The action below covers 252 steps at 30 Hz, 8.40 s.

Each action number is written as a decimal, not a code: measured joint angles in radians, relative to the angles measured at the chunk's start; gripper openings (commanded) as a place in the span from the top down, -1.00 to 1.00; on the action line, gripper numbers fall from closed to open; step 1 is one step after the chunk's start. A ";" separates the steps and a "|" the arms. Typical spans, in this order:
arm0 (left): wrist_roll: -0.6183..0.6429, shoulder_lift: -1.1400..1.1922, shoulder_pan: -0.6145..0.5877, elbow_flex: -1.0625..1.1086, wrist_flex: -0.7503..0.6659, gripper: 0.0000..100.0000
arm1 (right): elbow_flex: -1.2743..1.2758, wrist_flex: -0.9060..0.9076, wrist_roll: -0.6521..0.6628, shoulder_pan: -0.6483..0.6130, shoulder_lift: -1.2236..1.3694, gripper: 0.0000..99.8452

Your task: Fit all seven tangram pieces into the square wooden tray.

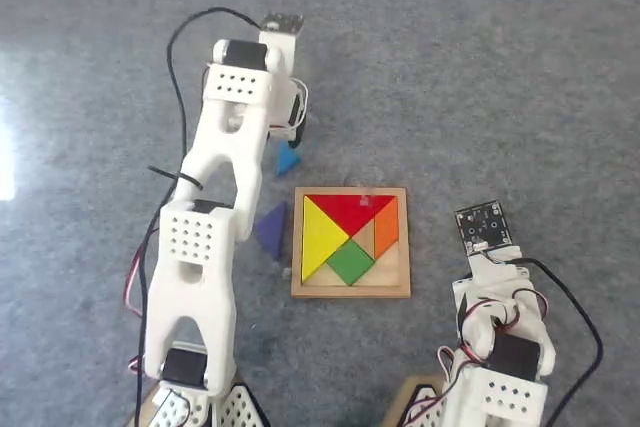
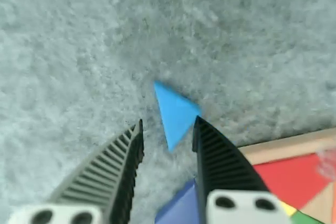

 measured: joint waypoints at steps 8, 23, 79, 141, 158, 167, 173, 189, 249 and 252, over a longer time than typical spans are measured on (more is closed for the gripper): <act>-0.018 0.091 0.009 0.000 0.000 0.69 | 0.000 0.000 0.000 0.000 0.000 0.97; -0.048 0.101 0.037 0.006 -0.025 0.86 | 0.000 0.000 0.000 0.000 0.000 0.97; -0.218 -1.237 0.287 1.849 -0.741 0.90 | 0.000 0.000 0.000 0.000 0.000 0.97; -0.218 -1.043 0.285 1.587 -0.629 0.74 | 0.000 0.000 0.000 0.000 0.000 0.97; -0.222 -1.088 0.420 1.587 -0.671 0.75 | 0.000 0.000 0.000 0.000 0.000 0.97; -0.219 -1.086 0.434 1.631 -0.672 0.75 | 0.000 0.000 0.000 0.000 0.000 0.97; -0.219 -1.091 0.434 1.659 -0.681 0.75 | 0.000 0.000 0.000 0.000 0.000 0.97; -0.250 -1.163 0.420 1.626 -0.623 0.75 | 0.000 0.000 0.000 0.000 0.000 0.97; -0.173 -0.948 -0.075 1.550 -0.644 0.61 | 0.000 0.000 0.000 0.000 0.000 0.97; -0.173 -0.930 -0.074 1.527 -0.644 0.55 | 0.000 0.000 0.000 0.000 0.000 0.97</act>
